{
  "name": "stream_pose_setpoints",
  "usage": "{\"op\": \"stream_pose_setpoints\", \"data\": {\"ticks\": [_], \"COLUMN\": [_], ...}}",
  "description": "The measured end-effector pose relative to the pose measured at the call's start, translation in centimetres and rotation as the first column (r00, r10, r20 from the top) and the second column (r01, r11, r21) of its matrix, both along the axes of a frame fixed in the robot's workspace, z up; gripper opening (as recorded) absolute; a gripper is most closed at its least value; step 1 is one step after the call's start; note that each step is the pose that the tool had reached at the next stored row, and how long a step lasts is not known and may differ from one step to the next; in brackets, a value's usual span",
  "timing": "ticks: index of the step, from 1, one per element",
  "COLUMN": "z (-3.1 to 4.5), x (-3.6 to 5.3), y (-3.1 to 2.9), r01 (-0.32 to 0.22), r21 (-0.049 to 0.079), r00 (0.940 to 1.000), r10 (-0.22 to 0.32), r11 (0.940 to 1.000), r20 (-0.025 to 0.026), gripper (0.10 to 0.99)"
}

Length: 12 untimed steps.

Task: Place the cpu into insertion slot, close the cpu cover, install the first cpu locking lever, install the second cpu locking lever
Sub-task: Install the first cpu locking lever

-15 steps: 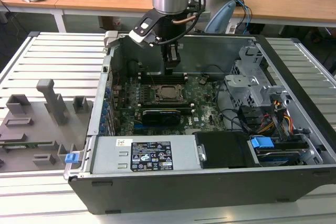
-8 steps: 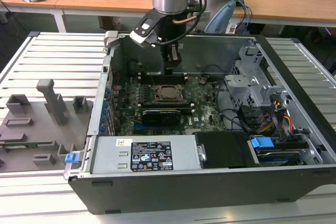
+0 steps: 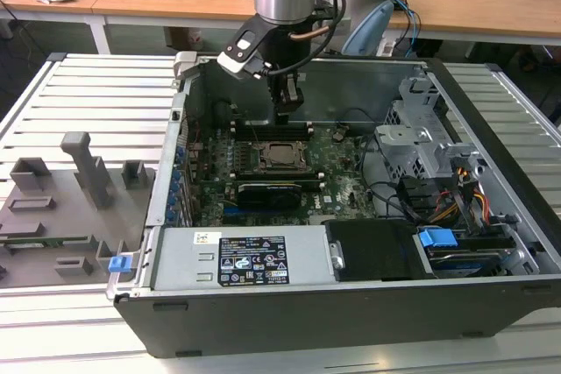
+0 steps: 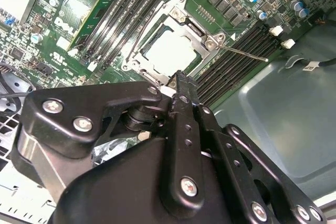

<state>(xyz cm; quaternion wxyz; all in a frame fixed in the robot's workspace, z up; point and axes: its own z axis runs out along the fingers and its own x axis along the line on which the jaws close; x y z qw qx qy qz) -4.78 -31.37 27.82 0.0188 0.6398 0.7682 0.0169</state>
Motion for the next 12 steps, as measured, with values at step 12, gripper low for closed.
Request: {"op": "stream_pose_setpoints", "data": {"ticks": [12], "z": [0.00], "x": [0.00], "y": [0.00], "r01": [-0.045], "r21": [0.000], "r00": [0.9990], "r10": [0.045], "r11": [0.9990], "r20": [-0.0001], "gripper": [0.106]}}
